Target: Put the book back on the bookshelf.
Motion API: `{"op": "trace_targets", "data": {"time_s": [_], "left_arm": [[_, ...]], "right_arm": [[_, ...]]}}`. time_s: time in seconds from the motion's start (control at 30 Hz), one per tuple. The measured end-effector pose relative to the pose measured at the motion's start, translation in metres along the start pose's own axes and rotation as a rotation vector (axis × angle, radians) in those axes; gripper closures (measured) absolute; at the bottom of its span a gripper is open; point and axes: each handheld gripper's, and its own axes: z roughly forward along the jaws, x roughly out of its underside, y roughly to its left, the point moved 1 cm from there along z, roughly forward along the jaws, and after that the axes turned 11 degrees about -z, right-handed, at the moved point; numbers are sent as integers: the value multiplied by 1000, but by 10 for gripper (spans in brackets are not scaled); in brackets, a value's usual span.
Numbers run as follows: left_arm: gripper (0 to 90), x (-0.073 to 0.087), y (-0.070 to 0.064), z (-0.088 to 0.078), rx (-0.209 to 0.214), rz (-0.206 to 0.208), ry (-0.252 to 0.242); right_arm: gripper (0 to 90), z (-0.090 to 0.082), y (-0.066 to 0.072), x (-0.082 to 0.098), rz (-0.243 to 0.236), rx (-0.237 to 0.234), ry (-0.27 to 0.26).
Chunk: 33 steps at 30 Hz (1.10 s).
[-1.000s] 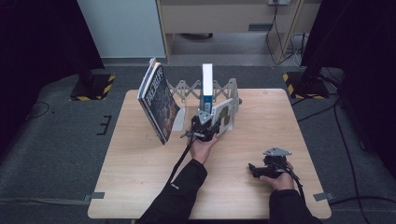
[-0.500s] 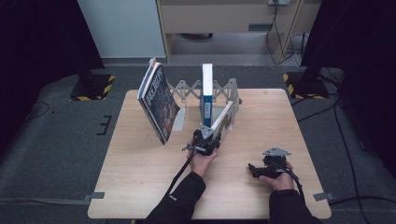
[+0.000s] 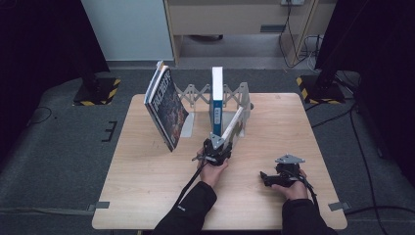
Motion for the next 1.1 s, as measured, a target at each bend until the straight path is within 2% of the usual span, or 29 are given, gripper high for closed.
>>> {"op": "trace_targets", "data": {"time_s": [0.2, 0.27, 0.4, 0.57, 0.77, 0.93, 1.1], "left_arm": [[633, 0, -2, 6, 36, 31, -15], [606, 0, -3, 5, 44, 40, -5], [550, 1, -3, -5, 63, 50, -10], [535, 3, 0, -23, 80, 55, -23], [587, 9, 4, -35, 71, 57, -11], [689, 8, 3, -34, 78, 38, -23], [692, 4, 0, -29, 77, 47, -10]], "right_arm": [[59, 0, 0, 0, 2, -3, 1], [59, 0, 0, 0, 2, -3, 1], [59, 0, 1, 0, 0, -6, 2], [59, 0, 1, 0, -2, -7, 0], [59, 0, 1, 0, 2, -6, 1], [59, 0, 2, 0, 1, -5, -1], [59, 0, 2, -1, 1, -7, 0]]}}
